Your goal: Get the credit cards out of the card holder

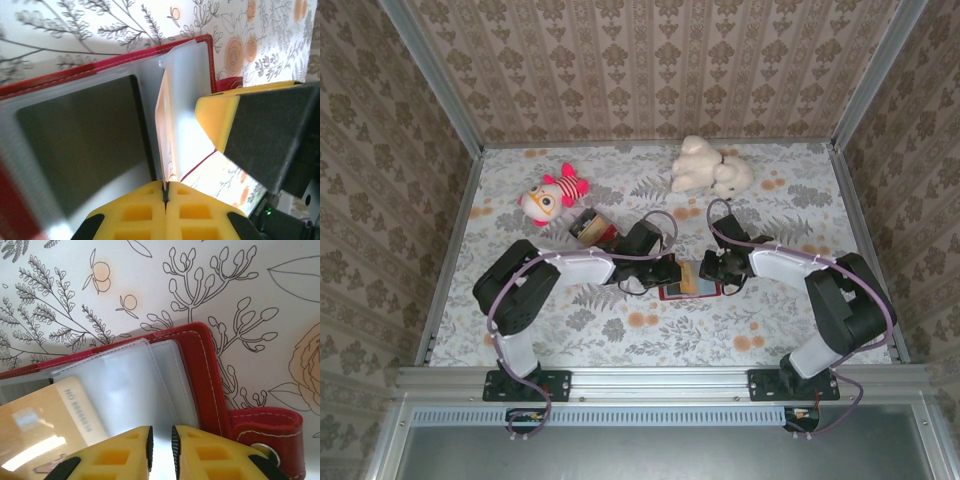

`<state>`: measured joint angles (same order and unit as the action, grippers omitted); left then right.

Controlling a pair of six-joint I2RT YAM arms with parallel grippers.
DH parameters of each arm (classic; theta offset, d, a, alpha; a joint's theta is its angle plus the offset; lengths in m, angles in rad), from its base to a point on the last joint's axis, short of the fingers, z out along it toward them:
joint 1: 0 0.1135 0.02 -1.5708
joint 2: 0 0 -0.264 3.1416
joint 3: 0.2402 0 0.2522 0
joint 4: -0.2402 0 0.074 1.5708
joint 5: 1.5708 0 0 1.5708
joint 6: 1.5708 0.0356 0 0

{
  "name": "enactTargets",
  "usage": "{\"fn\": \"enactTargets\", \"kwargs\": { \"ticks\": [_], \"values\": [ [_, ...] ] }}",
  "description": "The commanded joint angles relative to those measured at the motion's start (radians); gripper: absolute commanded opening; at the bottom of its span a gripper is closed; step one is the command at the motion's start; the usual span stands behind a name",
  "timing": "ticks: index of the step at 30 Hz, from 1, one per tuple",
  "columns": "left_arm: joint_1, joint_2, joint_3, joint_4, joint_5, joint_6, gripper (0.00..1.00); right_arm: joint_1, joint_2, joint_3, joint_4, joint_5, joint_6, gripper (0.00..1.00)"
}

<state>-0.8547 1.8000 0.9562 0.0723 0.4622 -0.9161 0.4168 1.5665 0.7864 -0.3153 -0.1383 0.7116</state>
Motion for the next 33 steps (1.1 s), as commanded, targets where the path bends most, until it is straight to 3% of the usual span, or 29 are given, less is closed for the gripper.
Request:
{"fn": "enactTargets", "kwargs": {
  "ticks": [1,4,10,17,22,28,33],
  "values": [
    [0.018,-0.096,-0.016,-0.177,-0.091,0.142,0.02,-0.002,-0.051,-0.027,-0.009,-0.005,0.008,0.22],
    [0.031,-0.173,-0.017,-0.278,-0.15,0.223,0.0,-0.006,-0.126,-0.027,0.023,-0.062,-0.004,0.27],
    [0.075,-0.311,-0.018,-0.35,-0.138,0.301,0.0,-0.007,-0.263,-0.024,0.093,-0.18,-0.003,0.43],
    [0.129,-0.478,-0.037,-0.322,-0.013,0.299,0.0,-0.008,-0.369,-0.052,0.237,-0.34,0.042,0.68],
    [0.129,-0.552,-0.06,-0.23,0.095,0.226,0.0,-0.007,-0.394,-0.104,0.443,-0.459,0.14,0.79],
    [0.131,-0.583,-0.076,-0.104,0.207,0.127,0.0,0.01,-0.392,-0.107,0.62,-0.556,0.237,0.81],
    [0.164,-0.613,-0.052,-0.134,0.246,0.139,0.0,0.011,-0.358,-0.068,0.697,-0.594,0.285,0.71]
  ]
}}
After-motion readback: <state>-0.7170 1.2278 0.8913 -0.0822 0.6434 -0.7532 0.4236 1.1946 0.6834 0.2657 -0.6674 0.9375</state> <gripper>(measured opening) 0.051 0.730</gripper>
